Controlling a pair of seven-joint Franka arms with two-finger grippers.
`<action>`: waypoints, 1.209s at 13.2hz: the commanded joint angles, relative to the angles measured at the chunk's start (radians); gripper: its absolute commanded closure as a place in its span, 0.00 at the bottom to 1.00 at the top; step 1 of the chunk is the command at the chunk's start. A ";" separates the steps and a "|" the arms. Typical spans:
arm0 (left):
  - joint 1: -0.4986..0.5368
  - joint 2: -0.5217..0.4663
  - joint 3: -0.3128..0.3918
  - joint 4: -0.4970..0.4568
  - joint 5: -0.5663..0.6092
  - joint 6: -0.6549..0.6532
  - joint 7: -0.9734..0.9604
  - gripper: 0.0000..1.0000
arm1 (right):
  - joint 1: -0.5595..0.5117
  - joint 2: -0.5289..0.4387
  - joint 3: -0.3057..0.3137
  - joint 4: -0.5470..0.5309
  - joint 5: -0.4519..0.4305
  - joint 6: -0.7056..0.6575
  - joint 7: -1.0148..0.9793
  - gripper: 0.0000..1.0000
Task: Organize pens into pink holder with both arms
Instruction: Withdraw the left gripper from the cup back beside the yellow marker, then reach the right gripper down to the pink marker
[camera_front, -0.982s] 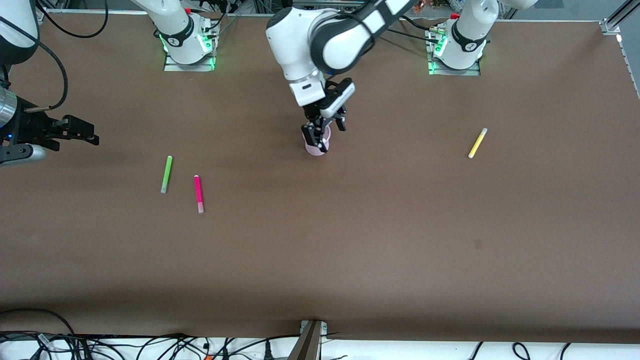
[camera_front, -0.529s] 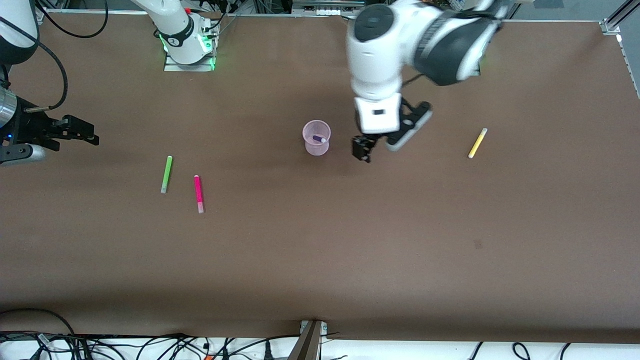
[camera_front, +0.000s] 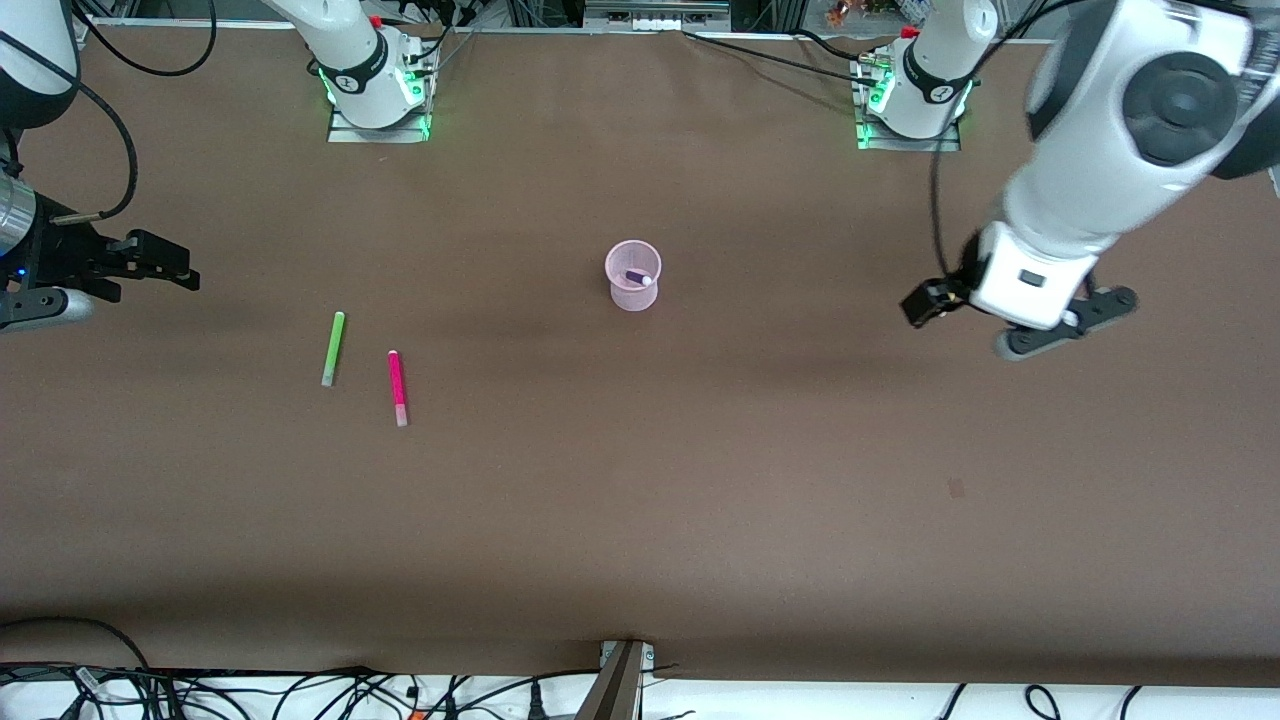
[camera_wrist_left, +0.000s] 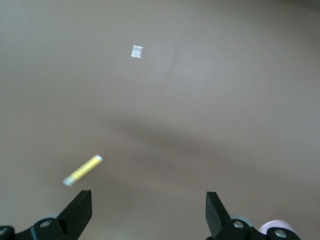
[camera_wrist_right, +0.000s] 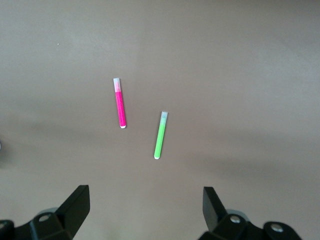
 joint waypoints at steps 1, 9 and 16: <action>0.099 -0.019 -0.014 -0.035 -0.028 -0.014 0.253 0.00 | 0.000 -0.008 0.006 0.008 0.007 -0.007 -0.010 0.00; 0.144 -0.016 -0.011 -0.042 -0.023 -0.100 0.458 0.00 | 0.039 0.091 0.009 0.014 0.001 -0.007 -0.024 0.00; 0.145 -0.013 -0.011 -0.041 -0.024 -0.100 0.457 0.00 | 0.068 0.107 0.009 -0.104 0.062 0.070 -0.015 0.00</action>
